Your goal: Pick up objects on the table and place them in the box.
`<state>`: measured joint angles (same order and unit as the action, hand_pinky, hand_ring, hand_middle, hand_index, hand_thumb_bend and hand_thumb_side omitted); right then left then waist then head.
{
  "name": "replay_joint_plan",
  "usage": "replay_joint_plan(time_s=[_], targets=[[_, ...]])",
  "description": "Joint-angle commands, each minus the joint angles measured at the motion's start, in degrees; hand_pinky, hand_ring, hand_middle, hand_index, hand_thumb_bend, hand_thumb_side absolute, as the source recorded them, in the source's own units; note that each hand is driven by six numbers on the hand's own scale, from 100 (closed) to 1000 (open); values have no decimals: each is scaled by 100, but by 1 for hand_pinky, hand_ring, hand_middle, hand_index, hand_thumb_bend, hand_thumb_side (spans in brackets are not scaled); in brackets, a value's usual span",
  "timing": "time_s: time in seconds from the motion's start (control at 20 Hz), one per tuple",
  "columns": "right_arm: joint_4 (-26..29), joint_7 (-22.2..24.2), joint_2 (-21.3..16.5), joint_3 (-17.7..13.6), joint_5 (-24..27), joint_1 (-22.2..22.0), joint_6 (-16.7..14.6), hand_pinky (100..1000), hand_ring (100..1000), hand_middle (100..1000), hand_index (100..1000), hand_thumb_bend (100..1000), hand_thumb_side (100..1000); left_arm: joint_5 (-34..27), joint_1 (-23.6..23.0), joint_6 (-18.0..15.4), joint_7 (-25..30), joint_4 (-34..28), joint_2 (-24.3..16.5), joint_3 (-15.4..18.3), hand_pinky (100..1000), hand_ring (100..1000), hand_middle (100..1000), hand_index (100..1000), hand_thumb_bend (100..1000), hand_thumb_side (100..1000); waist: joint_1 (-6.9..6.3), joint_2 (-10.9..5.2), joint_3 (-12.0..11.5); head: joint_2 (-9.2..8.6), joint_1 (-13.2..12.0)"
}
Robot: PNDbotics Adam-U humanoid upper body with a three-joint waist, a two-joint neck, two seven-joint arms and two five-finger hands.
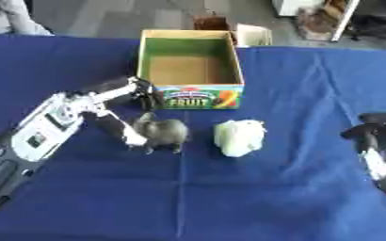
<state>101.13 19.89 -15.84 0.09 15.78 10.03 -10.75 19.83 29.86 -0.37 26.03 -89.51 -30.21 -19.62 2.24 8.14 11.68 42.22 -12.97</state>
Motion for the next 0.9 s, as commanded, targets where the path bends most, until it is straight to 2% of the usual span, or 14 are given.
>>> replay_joint_plan(time_s=[0.05, 0.4, 0.6, 0.85, 0.9], targets=[[100, 8, -70, -4, -1, 34, 5, 695, 610, 483, 703, 100, 100, 81, 124, -36, -26, -7, -36, -5, 632, 633, 674, 745, 601, 177, 2, -70, 8, -62, 14], [96, 14, -67, 4, 0, 40, 5, 695, 610, 483, 703, 100, 100, 273, 126, -68, -124, 100, 31, -47, 642, 641, 680, 748, 586, 144, 11, -69, 5, -78, 25], [95, 15, -65, 5, 0, 43, 4, 695, 610, 483, 703, 100, 100, 437, 125, -151, -26, 169, 58, -94, 624, 596, 619, 735, 556, 100, 12, -66, 9, -88, 26], [94, 21, -61, 11, -1, 48, 7, 695, 610, 483, 703, 100, 100, 669, 122, -232, 20, 296, 112, -120, 596, 555, 565, 705, 501, 100, 8, -63, 17, -92, 28], [93, 21, -61, 11, -1, 50, 9, 694, 610, 483, 703, 100, 100, 702, 122, -242, 8, 326, 126, -125, 579, 531, 539, 692, 466, 100, 7, -63, 20, -93, 27]])
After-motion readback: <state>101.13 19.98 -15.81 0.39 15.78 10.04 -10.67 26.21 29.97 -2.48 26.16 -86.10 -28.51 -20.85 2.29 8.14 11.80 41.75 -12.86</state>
